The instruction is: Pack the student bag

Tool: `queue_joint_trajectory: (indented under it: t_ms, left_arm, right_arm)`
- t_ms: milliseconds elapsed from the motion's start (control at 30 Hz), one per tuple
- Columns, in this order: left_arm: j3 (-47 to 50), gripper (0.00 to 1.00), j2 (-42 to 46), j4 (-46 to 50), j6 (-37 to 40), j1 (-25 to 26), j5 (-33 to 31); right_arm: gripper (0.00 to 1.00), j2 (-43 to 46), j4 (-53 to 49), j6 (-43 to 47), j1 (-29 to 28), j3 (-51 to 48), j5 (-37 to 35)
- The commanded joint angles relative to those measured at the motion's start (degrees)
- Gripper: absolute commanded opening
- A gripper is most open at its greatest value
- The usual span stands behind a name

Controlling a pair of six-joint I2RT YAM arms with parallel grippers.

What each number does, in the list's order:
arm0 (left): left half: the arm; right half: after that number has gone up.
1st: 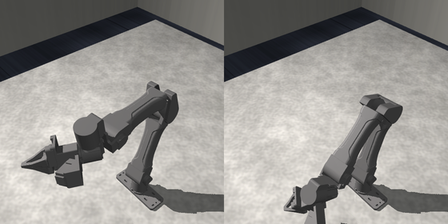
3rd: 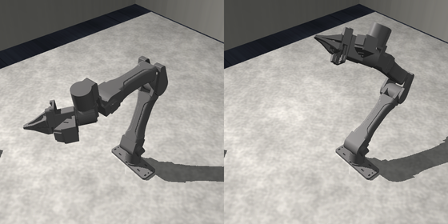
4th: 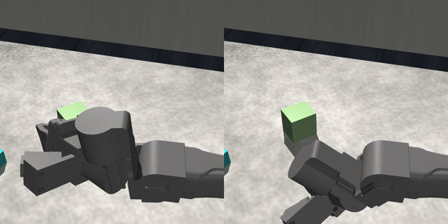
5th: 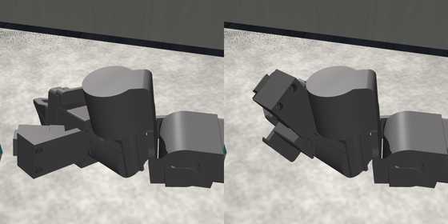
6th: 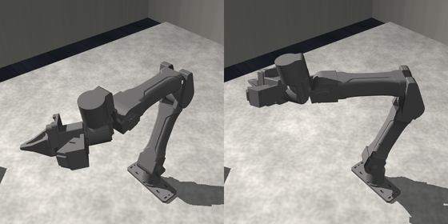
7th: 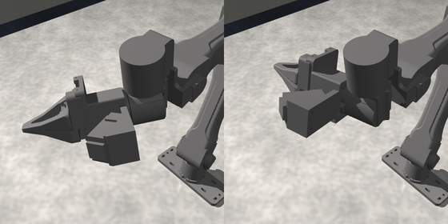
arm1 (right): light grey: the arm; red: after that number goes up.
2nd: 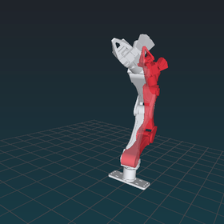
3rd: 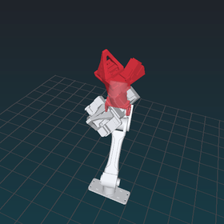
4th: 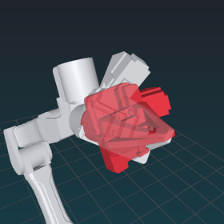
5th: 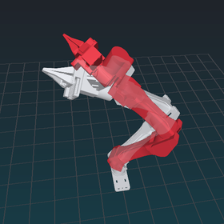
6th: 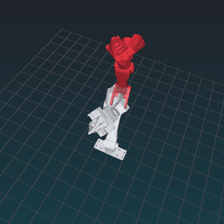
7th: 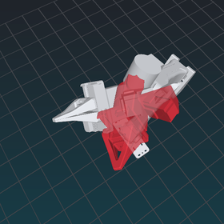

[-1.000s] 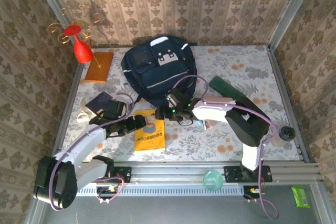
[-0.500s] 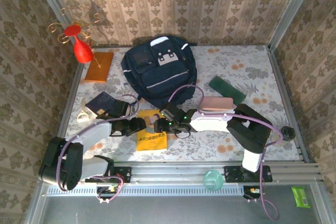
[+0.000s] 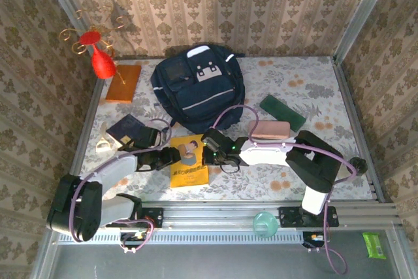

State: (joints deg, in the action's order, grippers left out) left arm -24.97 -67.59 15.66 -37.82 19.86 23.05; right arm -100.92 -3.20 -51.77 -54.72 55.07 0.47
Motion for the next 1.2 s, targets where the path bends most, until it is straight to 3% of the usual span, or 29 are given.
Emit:
queue_joint_trajectory:
  t_ms: [0, 133, 267, 367, 433, 533, 767, 900, 1167]
  left_arm:
    - [2.26, 0.57, 3.46, -2.03, 0.12, -3.15, 6.00]
    - [2.33, 0.63, 7.56, -0.60, 0.10, -5.79, 5.95]
    - [1.60, 0.64, 6.70, 1.91, 0.99, -5.30, 3.67]
    - [1.68, 0.64, 4.76, 1.23, 0.92, -4.29, 3.39]
    - [1.70, 0.64, 3.76, 0.57, 0.69, -3.37, 2.92]
    - [1.77, 0.63, 2.03, -0.30, 0.58, -1.94, 1.87]
    - [3.30, 0.47, -1.04, -3.59, -0.21, -0.61, 3.11]
    - [3.85, 0.41, -0.06, -4.45, -1.10, -0.54, 3.93]
    - [4.06, 0.39, 0.86, -5.17, -1.04, -0.61, 3.09]
  right_arm:
    - [0.00, 4.81, 12.39, 4.34, -0.50, -0.45, 5.53]
    - [0.01, 5.92, 5.96, 5.21, 0.18, 0.42, 3.92]
    - [0.38, 3.90, -2.75, 4.38, 0.37, 2.68, 0.53]
    - [0.57, 2.69, -1.46, 2.70, 0.27, 2.35, 0.89]
    - [0.65, 1.43, -1.79, 2.39, 0.05, 2.89, 0.51]
    - [0.67, -0.43, -1.68, 2.22, -0.21, 3.29, 0.33]
    - [0.59, -4.59, 3.31, 1.54, -0.89, 4.25, 4.47]
    - [0.40, -5.07, 7.48, 0.98, -1.00, 3.93, 6.25]
    - [0.06, -2.93, 14.63, 1.56, -0.10, 2.42, 8.25]
